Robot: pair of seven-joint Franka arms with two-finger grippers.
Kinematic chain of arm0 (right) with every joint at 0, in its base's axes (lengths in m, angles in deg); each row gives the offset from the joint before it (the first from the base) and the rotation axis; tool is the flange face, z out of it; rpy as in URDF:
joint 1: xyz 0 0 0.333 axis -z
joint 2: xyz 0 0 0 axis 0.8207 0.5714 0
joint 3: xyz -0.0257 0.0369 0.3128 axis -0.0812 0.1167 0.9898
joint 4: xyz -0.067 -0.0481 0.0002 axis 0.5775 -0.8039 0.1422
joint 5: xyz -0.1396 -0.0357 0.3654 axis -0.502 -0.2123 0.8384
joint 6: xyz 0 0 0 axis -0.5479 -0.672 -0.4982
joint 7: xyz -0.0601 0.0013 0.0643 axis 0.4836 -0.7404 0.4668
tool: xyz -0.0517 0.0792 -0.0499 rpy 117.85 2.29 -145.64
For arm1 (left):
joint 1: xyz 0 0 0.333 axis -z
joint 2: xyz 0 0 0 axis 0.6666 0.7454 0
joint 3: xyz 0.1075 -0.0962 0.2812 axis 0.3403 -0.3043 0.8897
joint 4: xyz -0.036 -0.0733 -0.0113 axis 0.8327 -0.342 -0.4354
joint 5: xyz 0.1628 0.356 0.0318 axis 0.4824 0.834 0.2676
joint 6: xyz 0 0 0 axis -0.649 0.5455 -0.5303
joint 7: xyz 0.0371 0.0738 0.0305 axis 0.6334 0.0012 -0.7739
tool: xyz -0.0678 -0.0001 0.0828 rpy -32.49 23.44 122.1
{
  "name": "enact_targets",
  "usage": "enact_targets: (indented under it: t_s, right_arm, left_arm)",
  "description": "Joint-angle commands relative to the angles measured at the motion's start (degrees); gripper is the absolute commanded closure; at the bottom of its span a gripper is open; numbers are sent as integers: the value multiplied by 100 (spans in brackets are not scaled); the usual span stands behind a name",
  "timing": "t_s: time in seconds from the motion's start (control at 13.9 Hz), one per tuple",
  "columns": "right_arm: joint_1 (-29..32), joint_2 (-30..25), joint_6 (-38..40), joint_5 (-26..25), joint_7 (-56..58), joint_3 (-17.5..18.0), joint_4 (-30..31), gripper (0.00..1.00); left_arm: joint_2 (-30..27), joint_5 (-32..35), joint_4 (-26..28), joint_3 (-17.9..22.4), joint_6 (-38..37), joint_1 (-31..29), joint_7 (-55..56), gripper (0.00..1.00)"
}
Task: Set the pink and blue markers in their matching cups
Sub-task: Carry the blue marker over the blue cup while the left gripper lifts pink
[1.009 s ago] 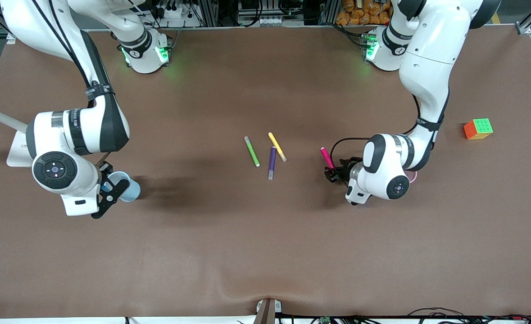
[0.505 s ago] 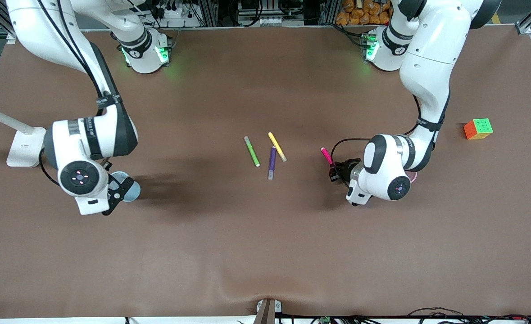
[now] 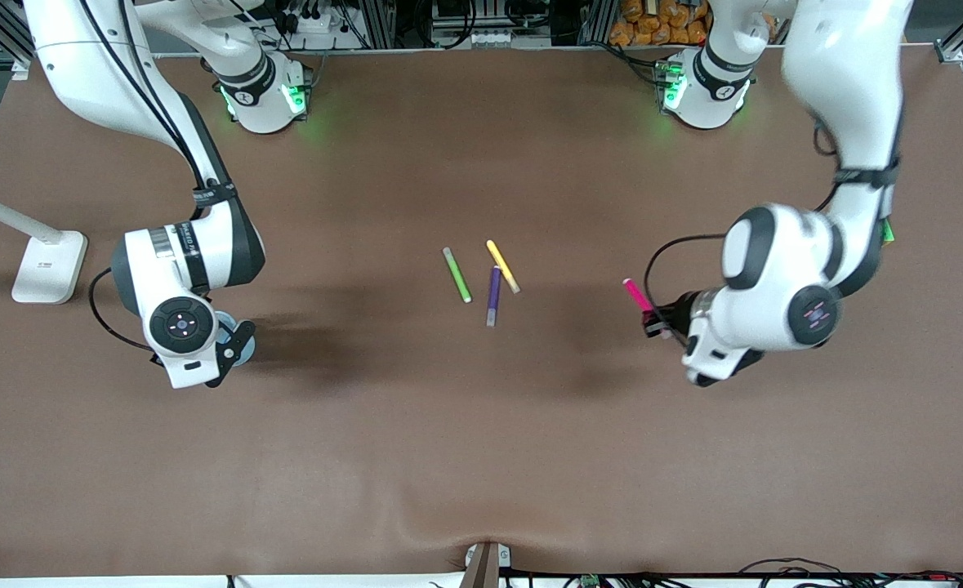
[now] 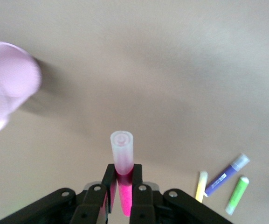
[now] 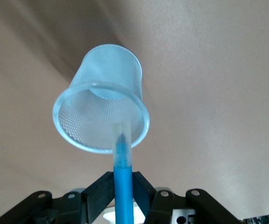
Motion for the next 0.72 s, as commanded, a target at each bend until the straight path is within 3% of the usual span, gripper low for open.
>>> enact_targets:
  t_s: [0.0,0.29,0.5,0.65]
  right_arm:
    - [1,-88,-122,-159,-146,33,175,100]
    - [-43,-96,-595,-159,-278,33,535,100]
    - [-43,-88,-676,-186,-322,33,562,100]
    - [-69,-88,-667,-186,-488,33,562,100]
  left_arm:
    - [-639,917,281,31,-37,3,45,100]
    - [-1219,1291,482,31,242,-374,-86,100]
    - [-1685,1334,1289,40,1050,-647,-559,100]
    - [-1993,1781,2096,14,2102,-805,-832,100]
